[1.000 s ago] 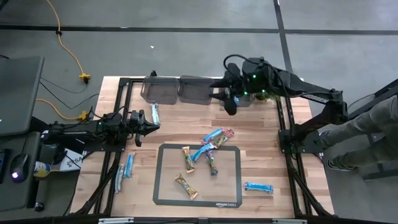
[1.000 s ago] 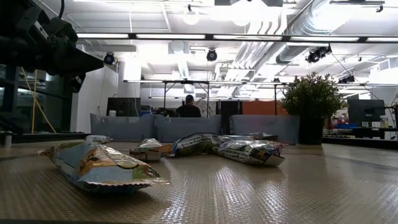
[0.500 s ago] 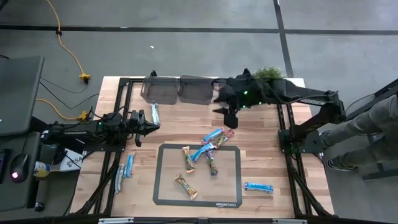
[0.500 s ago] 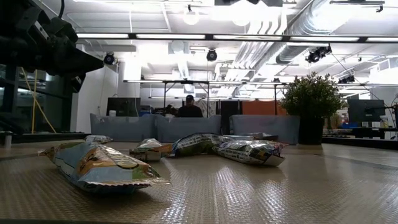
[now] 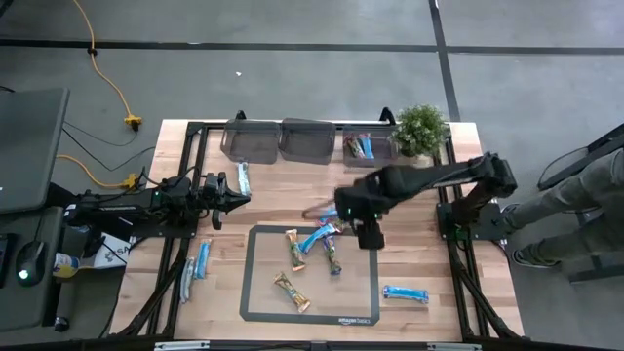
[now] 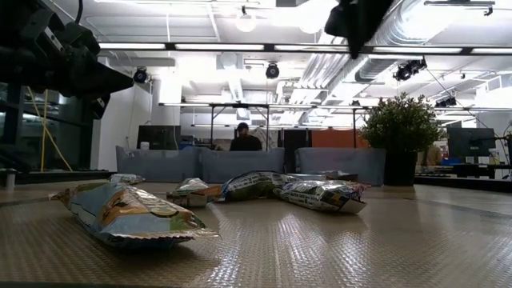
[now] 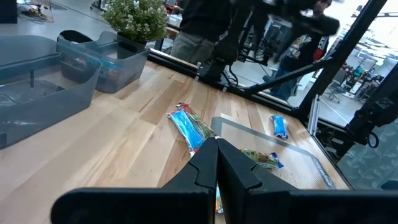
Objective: Pick and place Granola Bars by type
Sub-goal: Put the blue granola bar into the middle black bin
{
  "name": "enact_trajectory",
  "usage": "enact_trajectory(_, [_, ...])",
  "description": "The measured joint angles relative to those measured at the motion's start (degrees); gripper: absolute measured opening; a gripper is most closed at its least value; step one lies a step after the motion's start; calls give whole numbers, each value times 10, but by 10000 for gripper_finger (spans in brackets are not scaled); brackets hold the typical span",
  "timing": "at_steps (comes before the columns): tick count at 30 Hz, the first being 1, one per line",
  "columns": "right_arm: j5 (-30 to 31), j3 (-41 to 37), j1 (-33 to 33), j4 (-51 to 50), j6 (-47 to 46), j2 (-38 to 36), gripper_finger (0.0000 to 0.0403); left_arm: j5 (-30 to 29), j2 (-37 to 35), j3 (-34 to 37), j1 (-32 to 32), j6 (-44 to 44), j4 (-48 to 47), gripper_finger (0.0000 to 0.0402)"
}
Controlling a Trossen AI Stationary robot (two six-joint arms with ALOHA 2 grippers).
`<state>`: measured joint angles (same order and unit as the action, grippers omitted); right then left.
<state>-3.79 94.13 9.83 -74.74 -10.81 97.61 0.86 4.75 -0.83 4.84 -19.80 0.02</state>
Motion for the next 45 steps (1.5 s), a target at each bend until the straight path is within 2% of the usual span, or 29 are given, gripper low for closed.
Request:
enact_trajectory(5, [-28,-2,68,-30,-105,7,174,0,0,0,0,0,0,0])
enact_trajectory(15, [-28,-2,240,-45,-328,7,174,0,0,0,0,0,0,0])
enact_trajectory(19, [-2,-3,308,-51,-428,7,174,0,0,0,0,0,0,0])
enact_trajectory(24, [62,-3,377,-50,-525,7,174,0,0,0,0,0,0,0])
enact_trajectory(31, [110,-3,421,-45,-597,9,174,0,0,0,0,0,0,0])
enact_trajectory(45, [93,-3,434,19,-605,109,174,0,0,0,0,0,0,0])
